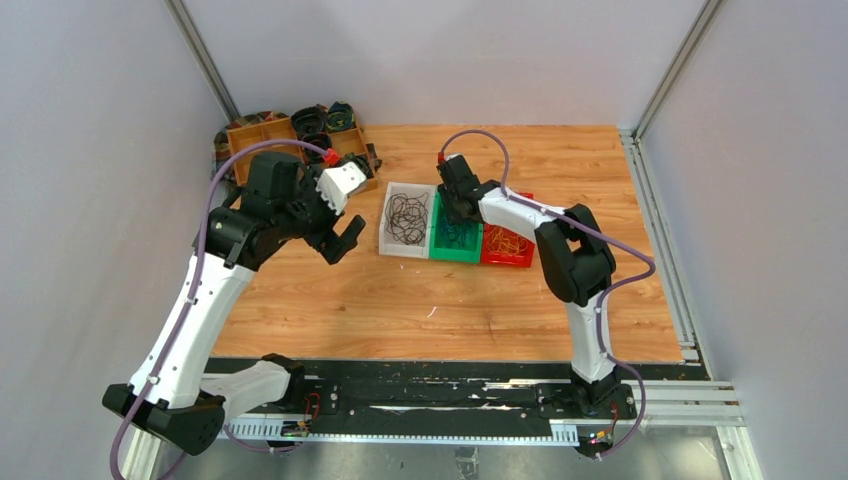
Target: Untangle the cables
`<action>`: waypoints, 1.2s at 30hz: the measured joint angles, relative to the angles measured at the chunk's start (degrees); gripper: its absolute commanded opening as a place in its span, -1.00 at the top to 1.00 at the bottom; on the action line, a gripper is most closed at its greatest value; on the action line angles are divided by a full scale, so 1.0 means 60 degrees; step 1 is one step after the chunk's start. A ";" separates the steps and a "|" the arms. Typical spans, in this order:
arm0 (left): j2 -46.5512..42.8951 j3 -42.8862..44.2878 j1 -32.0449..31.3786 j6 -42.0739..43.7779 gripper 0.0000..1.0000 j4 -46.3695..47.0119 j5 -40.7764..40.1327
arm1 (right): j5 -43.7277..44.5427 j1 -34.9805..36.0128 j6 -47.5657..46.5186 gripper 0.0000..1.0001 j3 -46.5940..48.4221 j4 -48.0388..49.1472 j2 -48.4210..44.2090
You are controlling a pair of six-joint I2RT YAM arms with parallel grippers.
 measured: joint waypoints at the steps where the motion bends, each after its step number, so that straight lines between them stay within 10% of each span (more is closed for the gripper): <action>1: 0.0000 -0.0062 0.0051 0.0004 -0.96 0.0058 0.0015 | -0.0015 0.0011 0.0058 0.25 0.0000 -0.0091 0.0007; 9: 0.0284 -0.0138 0.0586 -0.0007 -0.96 0.0466 0.0073 | -0.0328 0.0058 0.0357 -0.51 -0.0040 -0.0412 -0.1151; 24: 0.0226 -0.3158 0.2029 -0.0612 -0.96 0.3435 -0.0506 | 0.0204 -0.1035 0.0346 -0.65 -0.3927 -0.0248 -0.7839; 36: -0.0109 -0.8619 0.3144 -0.1727 -0.96 1.0043 -0.0739 | 0.5107 -0.3934 0.0608 -0.76 -1.0178 0.1636 -1.1289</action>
